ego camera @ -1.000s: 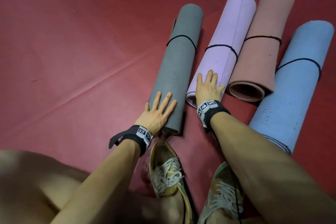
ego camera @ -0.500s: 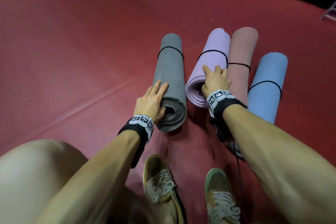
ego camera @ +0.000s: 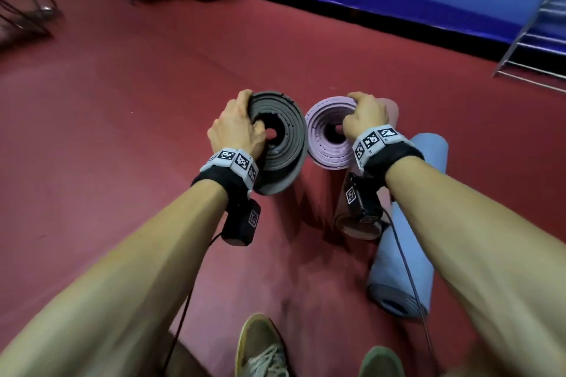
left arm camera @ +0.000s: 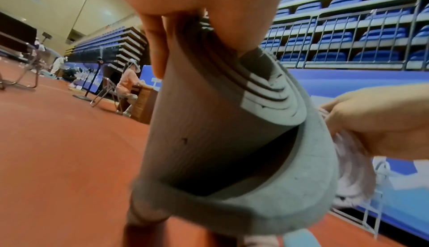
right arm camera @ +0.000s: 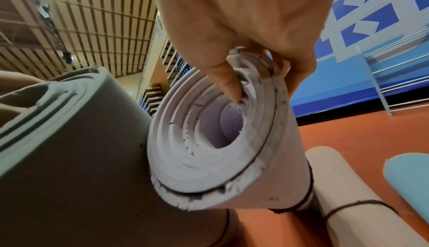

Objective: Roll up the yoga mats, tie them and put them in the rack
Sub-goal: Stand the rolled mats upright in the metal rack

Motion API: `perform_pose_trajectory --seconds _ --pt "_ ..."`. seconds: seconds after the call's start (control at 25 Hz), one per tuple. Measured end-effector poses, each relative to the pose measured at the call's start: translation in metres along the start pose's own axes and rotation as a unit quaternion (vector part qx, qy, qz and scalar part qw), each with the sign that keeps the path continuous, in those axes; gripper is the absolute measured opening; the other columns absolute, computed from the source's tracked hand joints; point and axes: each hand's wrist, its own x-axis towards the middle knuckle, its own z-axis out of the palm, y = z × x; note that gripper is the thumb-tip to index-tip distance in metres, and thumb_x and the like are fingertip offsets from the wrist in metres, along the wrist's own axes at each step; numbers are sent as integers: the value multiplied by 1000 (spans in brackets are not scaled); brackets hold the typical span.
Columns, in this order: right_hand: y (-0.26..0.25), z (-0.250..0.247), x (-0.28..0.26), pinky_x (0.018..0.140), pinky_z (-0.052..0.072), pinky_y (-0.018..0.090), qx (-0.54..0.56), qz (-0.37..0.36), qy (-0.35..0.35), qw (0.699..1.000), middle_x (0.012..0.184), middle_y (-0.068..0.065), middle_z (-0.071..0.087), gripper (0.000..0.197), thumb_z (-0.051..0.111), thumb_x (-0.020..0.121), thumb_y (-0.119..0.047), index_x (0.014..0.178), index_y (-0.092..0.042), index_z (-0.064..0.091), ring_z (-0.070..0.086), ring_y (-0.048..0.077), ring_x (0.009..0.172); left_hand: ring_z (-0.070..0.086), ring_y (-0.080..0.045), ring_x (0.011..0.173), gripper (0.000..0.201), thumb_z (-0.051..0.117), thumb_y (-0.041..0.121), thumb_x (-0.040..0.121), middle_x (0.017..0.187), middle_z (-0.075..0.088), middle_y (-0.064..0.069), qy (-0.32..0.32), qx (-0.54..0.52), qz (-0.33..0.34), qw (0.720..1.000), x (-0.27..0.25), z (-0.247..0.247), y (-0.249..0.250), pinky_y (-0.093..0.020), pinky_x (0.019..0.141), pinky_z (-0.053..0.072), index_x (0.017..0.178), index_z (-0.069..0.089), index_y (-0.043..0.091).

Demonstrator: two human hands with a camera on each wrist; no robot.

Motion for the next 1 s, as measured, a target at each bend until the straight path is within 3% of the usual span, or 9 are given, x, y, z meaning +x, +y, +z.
perform_pose_trajectory --seconds 0.24,0.4,0.52,0.6,0.72,0.8,1.0 --pt "-42 -19 65 104 42 43 -45 -36 100 993 125 17 64 47 50 83 -7 126 -20 64 55 39 121 60 -35 107 47 53 11 82 117 64 -3 19 54 14 998 94 -3 63 -36 79 41 125 55 29" --pt "-67 -28 113 102 41 46 -165 -73 56 982 126 21 59 39 58 86 -9 124 -7 56 50 42 123 58 -36 110 41 57 16 83 117 63 -5 27 75 -27 996 145 -3 73 -38 80 39 123 54 25" --pt "-78 -36 117 85 45 43 -204 -93 12 974 120 19 61 30 56 87 -4 116 -8 60 54 42 117 58 -40 106 41 62 23 79 111 63 -12 -54 113 -81 989 158 -18 68 -41 83 46 120 56 21" --pt "-81 -46 110 76 38 40 -194 -103 -24 975 113 19 62 28 53 85 -1 112 -8 60 54 41 113 61 -40 99 35 64 22 77 105 67 -13 -106 103 -98 984 158 -34 69 -42 82 49 112 63 23" --pt "-100 -79 108 70 31 36 -171 -106 -44 979 99 19 63 29 52 79 0 106 -8 56 55 39 103 60 -37 94 29 70 28 76 93 64 -6 -101 55 -152 982 165 -72 85 -39 79 48 104 65 25" --pt "-112 -101 109 68 30 35 -173 -95 -51 979 94 16 64 30 55 78 -4 107 -9 57 57 37 99 61 -37 95 33 75 34 74 94 66 -5 -97 23 -191 977 166 -97 97 -38 79 48 104 66 25" --pt "-165 -192 107 71 43 38 -144 -44 -109 983 90 18 66 34 56 79 -3 112 -10 59 59 39 94 63 -36 91 33 77 40 71 94 70 -8 -136 2 -237 962 179 -179 158 -38 78 52 98 67 24"
